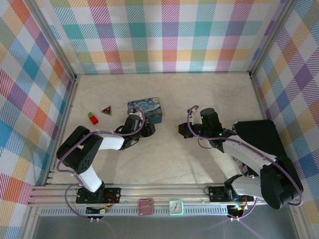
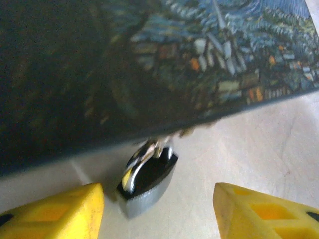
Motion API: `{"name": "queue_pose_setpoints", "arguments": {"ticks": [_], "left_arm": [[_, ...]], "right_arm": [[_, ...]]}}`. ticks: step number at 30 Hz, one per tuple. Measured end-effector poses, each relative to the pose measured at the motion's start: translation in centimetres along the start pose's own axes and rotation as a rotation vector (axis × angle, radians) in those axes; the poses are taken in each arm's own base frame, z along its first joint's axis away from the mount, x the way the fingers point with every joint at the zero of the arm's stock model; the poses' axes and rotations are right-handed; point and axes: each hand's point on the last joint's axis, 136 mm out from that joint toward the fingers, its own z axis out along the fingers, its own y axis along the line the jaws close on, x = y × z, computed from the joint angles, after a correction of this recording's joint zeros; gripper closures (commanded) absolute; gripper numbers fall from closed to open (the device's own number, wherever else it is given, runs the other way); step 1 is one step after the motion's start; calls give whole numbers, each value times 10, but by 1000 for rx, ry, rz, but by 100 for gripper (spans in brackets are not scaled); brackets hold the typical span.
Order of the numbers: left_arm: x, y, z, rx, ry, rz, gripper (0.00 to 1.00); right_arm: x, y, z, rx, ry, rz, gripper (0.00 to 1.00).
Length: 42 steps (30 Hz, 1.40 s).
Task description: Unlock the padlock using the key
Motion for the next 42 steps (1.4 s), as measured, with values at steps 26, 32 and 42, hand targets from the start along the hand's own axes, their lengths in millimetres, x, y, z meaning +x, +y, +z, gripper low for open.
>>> {"name": "queue_pose_setpoints", "arguments": {"ticks": [26,32,42], "left_arm": [[-19,-14,29,51,-84,-106,100],[-15,-34,19,130,-14,-231,100],[-26,-71,9,300,36,-393,100]], "right_arm": [[0,-36,7,59,-7,116,100],[15,-47,12,40,6,191,100],[24,-41,30,-91,15,291,100]]}}
